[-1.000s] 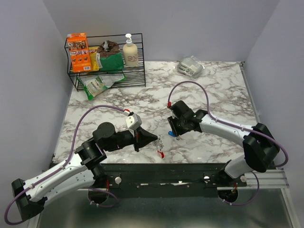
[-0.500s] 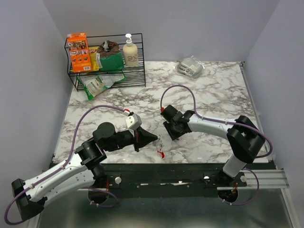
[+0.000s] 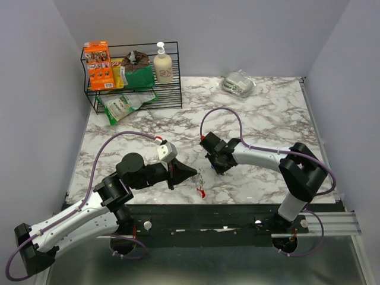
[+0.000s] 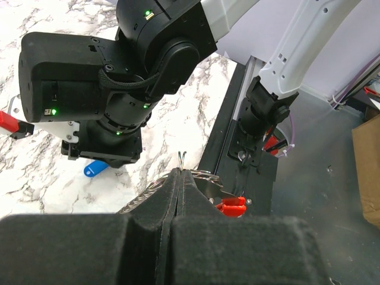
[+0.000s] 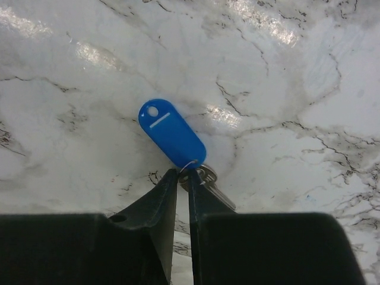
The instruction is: Put the keys on the keyring
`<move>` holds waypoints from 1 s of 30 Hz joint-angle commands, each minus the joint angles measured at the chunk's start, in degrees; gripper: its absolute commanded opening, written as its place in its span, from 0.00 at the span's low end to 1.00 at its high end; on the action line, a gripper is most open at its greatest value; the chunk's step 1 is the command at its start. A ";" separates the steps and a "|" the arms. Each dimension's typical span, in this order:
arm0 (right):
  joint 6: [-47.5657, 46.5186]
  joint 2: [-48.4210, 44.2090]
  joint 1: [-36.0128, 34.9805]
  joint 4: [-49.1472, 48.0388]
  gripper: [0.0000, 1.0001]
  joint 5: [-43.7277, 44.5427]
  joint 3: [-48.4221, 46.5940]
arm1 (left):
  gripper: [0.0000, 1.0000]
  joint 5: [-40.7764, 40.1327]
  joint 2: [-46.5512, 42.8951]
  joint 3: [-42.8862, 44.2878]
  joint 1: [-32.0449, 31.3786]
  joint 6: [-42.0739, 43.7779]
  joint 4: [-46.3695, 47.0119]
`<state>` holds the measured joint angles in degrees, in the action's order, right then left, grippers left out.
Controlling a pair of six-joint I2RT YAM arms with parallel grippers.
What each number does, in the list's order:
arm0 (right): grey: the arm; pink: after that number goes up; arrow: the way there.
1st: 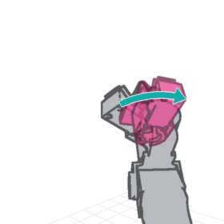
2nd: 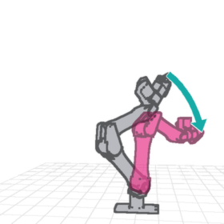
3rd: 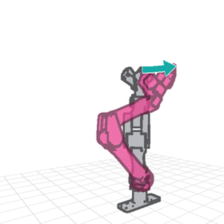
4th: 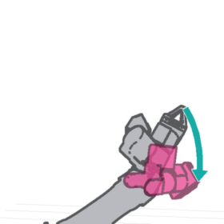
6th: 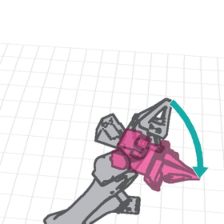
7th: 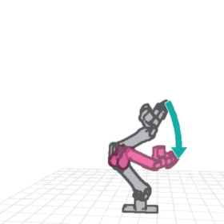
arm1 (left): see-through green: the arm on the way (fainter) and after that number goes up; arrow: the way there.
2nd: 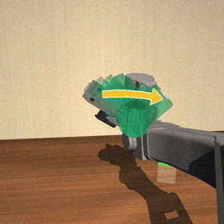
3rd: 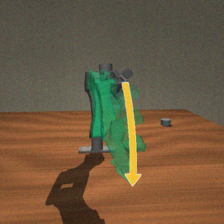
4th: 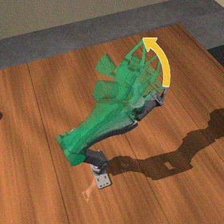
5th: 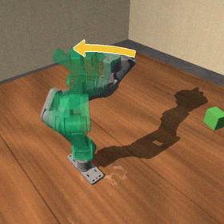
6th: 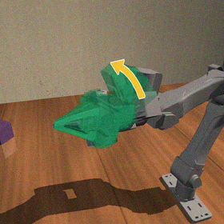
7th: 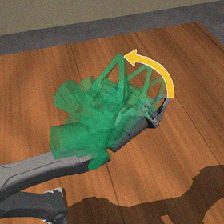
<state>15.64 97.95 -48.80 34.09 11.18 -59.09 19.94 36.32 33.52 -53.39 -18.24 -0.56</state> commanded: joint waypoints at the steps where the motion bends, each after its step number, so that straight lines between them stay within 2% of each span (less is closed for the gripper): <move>1: 0.53 1.54 -0.42 0.98 0.16 1.21 -1.55 | 0.00 0.01 -0.63 0.14 -0.23 0.14 0.65; 7: 0.62 0.31 -0.34 1.07 0.08 3.67 -1.55 | 0.00 -0.17 -1.07 0.14 -0.23 0.22 0.65; 10: 0.45 -1.71 -0.34 1.07 0.01 4.20 -1.29 | 0.00 -0.17 -1.07 0.14 -0.31 0.13 0.65; 24: -0.34 -10.49 -0.69 0.63 0.00 5.17 0.29 | 0.00 -0.87 -1.16 0.67 -0.23 0.40 -1.28; 30: -5.35 -19.79 -1.04 -4.37 0.00 -0.79 3.54 | 0.00 -1.22 -1.69 2.51 -0.31 2.42 -4.89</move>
<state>14.35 84.84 -49.32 33.71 14.31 -58.11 19.88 35.79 33.54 -53.39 -17.78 -3.55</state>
